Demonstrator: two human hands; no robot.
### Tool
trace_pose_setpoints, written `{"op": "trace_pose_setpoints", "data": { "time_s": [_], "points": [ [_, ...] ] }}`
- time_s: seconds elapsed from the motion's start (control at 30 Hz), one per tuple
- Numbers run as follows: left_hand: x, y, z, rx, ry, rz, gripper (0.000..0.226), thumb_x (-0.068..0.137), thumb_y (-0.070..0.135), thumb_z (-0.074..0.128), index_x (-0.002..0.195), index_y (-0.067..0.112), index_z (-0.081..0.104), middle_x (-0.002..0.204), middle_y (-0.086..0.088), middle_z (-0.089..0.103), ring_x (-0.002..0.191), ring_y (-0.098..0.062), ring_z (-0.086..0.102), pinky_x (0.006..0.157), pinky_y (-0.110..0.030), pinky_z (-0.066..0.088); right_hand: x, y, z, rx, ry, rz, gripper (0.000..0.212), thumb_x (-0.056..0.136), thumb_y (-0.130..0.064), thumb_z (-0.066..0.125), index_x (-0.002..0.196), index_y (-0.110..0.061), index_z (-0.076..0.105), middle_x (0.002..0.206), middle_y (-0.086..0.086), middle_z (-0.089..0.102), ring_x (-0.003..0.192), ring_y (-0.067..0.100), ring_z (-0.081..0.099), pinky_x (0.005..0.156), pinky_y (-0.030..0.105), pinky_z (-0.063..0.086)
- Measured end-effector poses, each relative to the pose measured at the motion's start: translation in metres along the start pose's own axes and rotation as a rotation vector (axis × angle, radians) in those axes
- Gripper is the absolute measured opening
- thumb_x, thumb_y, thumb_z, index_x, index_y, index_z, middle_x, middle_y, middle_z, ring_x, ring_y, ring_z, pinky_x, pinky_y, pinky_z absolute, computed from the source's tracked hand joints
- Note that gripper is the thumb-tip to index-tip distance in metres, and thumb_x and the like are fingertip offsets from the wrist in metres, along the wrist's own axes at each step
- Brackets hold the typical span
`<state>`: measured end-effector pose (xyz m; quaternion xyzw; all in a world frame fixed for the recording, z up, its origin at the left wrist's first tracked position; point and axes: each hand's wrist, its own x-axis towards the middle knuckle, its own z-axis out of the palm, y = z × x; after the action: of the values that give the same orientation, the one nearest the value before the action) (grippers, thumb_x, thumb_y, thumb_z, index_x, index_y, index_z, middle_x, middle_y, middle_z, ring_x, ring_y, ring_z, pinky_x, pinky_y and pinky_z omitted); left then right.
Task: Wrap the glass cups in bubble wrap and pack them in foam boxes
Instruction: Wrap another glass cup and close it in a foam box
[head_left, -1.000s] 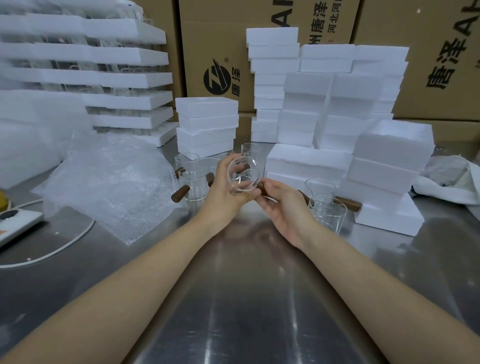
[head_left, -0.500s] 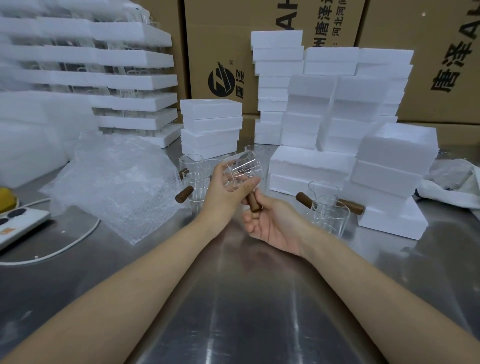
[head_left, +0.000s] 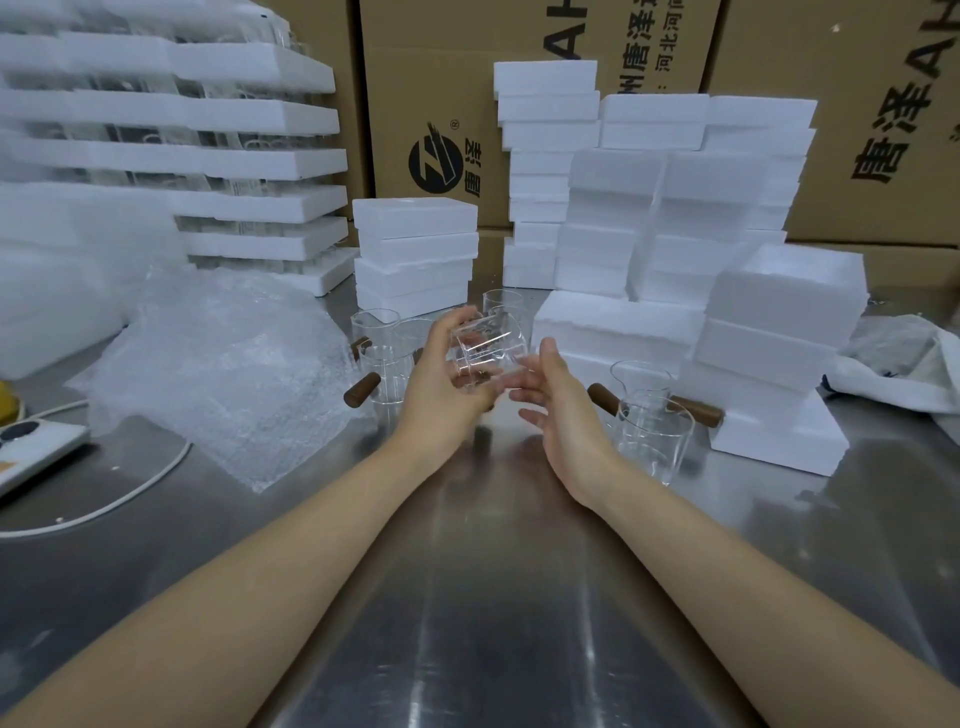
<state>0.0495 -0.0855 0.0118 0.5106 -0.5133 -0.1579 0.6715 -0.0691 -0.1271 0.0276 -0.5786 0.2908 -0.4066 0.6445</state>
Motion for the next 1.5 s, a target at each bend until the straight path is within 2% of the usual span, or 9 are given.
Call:
{"op": "trace_pose_setpoints", "data": {
  "time_s": [0.13,0.33,0.47,0.6,0.7,0.83,1.07,1.33,1.5],
  "points": [
    [0.0,-0.002,-0.001,0.158,0.019,0.08,0.085,0.079,-0.007,0.066,0.121,0.063,0.042,0.108,0.024,0.059,0.098,-0.004,0.062,0.081,-0.023,0.053,-0.002,0.004,-0.001,0.134,-0.138,0.01,0.039,0.099,-0.041,0.042,0.115,-0.009,0.056,0.078,0.0,0.062,0.063,0.013,0.052,0.069,0.027,0.042],
    [0.002,-0.002,-0.004,0.142,0.062,0.082,0.087,0.08,-0.008,0.067,0.141,0.04,0.029,0.125,0.009,0.051,0.106,0.006,0.052,0.09,-0.011,0.043,0.0,0.003,-0.002,0.294,-0.145,-0.012,0.015,0.095,-0.023,0.052,0.099,-0.01,0.059,0.077,0.004,0.068,0.066,0.014,0.06,0.068,0.023,0.049],
    [0.003,-0.004,-0.004,0.291,0.096,-0.007,0.065,0.091,-0.002,0.055,0.146,0.018,0.027,0.129,-0.001,0.029,0.11,-0.002,0.041,0.084,0.0,0.038,0.0,0.006,-0.004,0.427,-0.224,-0.028,0.026,0.087,-0.013,0.062,0.11,-0.002,0.056,0.102,0.014,0.066,0.095,0.025,0.067,0.092,0.032,0.052],
    [0.003,0.003,0.0,0.063,0.058,-0.132,0.022,0.101,0.008,0.04,0.118,0.012,0.054,0.109,-0.006,0.057,0.089,-0.008,0.058,0.081,-0.023,0.048,0.002,0.009,-0.006,0.515,-0.212,-0.019,0.032,0.09,-0.002,0.059,0.118,-0.007,0.044,0.107,0.015,0.067,0.107,0.031,0.066,0.091,0.032,0.054],
    [0.005,0.008,0.002,-0.135,0.026,-0.247,0.034,0.105,0.024,0.029,0.108,0.009,0.059,0.09,-0.002,0.066,0.082,-0.015,0.061,0.077,-0.031,0.049,0.002,0.012,-0.006,0.358,-0.074,-0.09,0.042,0.083,-0.001,0.069,0.113,-0.014,0.042,0.118,0.013,0.06,0.101,0.02,0.068,0.094,0.034,0.053],
    [0.002,0.004,0.001,-0.1,-0.178,-0.241,0.048,0.096,0.05,0.041,0.119,0.013,0.06,0.112,-0.006,0.07,0.103,-0.021,0.066,0.094,-0.034,0.05,-0.002,0.013,-0.004,-0.001,-0.01,-0.249,0.058,0.073,0.002,0.079,0.108,-0.021,0.039,0.113,-0.001,0.052,0.085,-0.004,0.067,0.071,0.011,0.05],
    [0.007,0.0,-0.002,-0.313,-0.062,-0.346,0.021,0.096,0.032,0.051,0.099,0.013,0.059,0.088,0.008,0.069,0.093,-0.01,0.065,0.08,-0.025,0.05,-0.003,0.014,-0.004,-0.09,-0.03,-0.284,0.04,0.077,0.006,0.074,0.103,-0.011,0.049,0.099,-0.011,0.058,0.087,-0.01,0.062,0.071,0.008,0.046],
    [0.003,0.003,-0.002,-0.245,-0.085,-0.257,0.029,0.099,0.026,0.046,0.121,0.008,0.049,0.121,-0.009,0.056,0.118,-0.023,0.056,0.094,-0.028,0.05,0.0,0.012,-0.007,0.002,0.018,-0.237,0.024,0.081,-0.006,0.073,0.095,-0.016,0.057,0.1,-0.004,0.067,0.097,0.006,0.066,0.077,0.014,0.048],
    [-0.001,0.014,-0.001,0.108,-0.059,0.027,0.042,0.094,0.037,0.05,0.136,0.03,0.046,0.119,0.006,0.043,0.103,0.019,0.046,0.086,0.0,0.036,-0.001,0.01,-0.006,0.27,-0.113,-0.092,0.036,0.088,-0.013,0.068,0.12,-0.01,0.052,0.101,0.007,0.069,0.101,0.021,0.067,0.096,0.035,0.05]
  ]
}}
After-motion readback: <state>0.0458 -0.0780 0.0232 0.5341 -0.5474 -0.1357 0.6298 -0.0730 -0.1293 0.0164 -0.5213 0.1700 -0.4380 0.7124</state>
